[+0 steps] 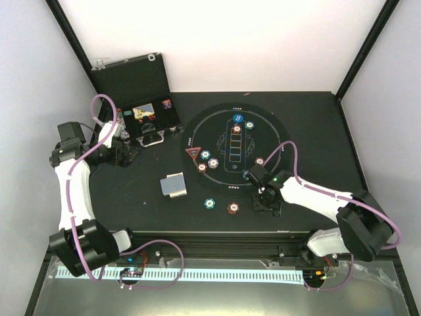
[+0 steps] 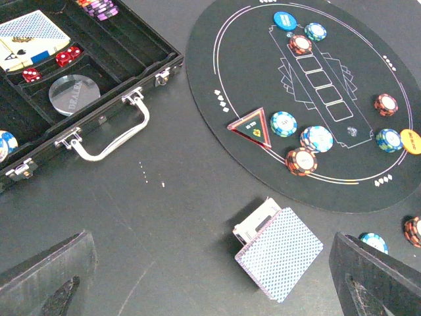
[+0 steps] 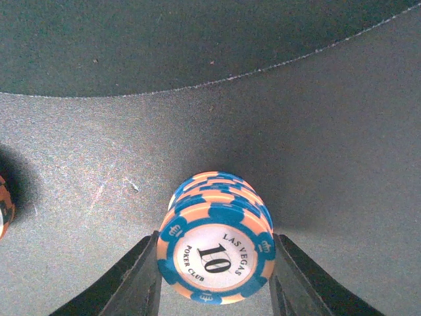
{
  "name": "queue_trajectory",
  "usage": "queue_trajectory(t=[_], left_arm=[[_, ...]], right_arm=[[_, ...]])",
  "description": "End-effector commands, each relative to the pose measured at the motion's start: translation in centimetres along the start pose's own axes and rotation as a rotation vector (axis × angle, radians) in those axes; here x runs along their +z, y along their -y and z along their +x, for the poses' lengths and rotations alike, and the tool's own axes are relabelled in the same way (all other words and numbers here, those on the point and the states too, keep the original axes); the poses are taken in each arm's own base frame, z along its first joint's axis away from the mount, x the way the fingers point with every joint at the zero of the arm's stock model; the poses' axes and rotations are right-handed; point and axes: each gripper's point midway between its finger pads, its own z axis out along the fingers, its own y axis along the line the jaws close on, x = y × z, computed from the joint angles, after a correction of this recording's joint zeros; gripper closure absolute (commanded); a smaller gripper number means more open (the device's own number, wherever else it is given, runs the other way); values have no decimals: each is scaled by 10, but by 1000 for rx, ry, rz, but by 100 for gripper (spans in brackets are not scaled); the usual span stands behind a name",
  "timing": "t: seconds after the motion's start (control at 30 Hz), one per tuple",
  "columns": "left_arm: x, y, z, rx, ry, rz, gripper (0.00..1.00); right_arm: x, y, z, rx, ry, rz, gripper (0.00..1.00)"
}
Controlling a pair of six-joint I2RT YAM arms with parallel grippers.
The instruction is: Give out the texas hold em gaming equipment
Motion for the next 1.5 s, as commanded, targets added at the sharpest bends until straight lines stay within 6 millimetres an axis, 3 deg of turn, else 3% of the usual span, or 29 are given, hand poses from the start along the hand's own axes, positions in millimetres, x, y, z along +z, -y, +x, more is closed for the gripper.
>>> queue_trajectory(t=[0.0, 0.2, 0.4, 0.57, 0.7, 0.9, 0.93, 1.07, 1.23, 1.47], left_arm=[[0, 1, -3, 23, 14, 13, 1], [-1, 1, -4, 24, 15, 9, 1], [-2, 1, -5, 28, 18, 4, 1], [-2, 0, -4, 23, 15, 5, 1], [-1, -1, -4, 18, 11, 6, 1], [0, -3, -1, 14, -16, 4, 1], [0, -3, -1, 13, -18, 4, 1], [0, -4, -2, 12, -21, 4, 1], [-1, -2, -4, 16, -15, 8, 1], [-1, -3, -2, 30, -21, 2, 1]], right_arm=[[0, 0, -4, 5, 9, 13, 78], [-25, -1, -23, -13, 64, 33, 95], [-56, -5, -63, -29, 145, 52, 97], [-82, -3, -130, -3, 238, 47, 97], [-88, 6, -194, 9, 286, 95, 96], [-72, 28, -286, 46, 296, 149, 95], [-59, 33, -297, 51, 273, 165, 95], [-42, 53, -337, 88, 260, 185, 95], [-17, 75, -365, 141, 259, 163, 94], [19, 84, -374, 148, 240, 138, 91]])
